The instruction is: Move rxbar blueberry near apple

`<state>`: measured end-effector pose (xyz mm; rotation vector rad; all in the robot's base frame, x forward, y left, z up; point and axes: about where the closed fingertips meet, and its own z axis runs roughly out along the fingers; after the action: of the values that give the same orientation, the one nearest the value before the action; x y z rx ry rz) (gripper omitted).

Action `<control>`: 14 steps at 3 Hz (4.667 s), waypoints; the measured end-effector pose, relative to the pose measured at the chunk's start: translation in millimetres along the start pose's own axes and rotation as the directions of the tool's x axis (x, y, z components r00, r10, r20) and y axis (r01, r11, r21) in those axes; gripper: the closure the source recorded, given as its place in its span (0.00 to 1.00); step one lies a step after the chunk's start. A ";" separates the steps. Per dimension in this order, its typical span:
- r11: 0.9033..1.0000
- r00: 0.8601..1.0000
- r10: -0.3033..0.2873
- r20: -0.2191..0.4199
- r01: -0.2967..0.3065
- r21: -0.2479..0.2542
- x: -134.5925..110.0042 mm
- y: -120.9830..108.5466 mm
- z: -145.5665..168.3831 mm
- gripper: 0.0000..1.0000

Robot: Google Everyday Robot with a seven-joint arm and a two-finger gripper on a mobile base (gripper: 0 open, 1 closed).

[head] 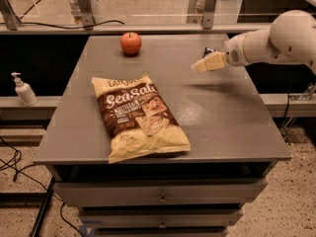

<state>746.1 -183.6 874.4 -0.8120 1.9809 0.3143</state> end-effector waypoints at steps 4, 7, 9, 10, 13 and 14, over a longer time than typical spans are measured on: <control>0.992 0.996 0.085 0.030 -0.088 0.093 22.3 -52.4 43.9 0.42; 0.992 0.997 0.073 -0.003 -0.073 0.099 30.6 -58.6 25.3 1.00; 0.990 0.993 -0.116 0.037 0.119 -0.074 -37.3 -3.7 27.3 1.00; 0.964 0.976 -0.210 0.050 0.215 -0.158 -60.2 32.1 38.6 1.00; 0.978 0.973 -0.203 -0.113 0.196 -0.069 1.7 -20.7 21.9 0.37; 0.981 0.975 -0.187 -0.119 0.180 -0.065 6.3 -25.2 26.8 0.14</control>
Offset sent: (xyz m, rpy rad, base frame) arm 0.0622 -0.0401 -0.0247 0.0810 -0.0590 -0.1473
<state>778.5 -191.2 857.6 -1.0641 2.0010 0.2133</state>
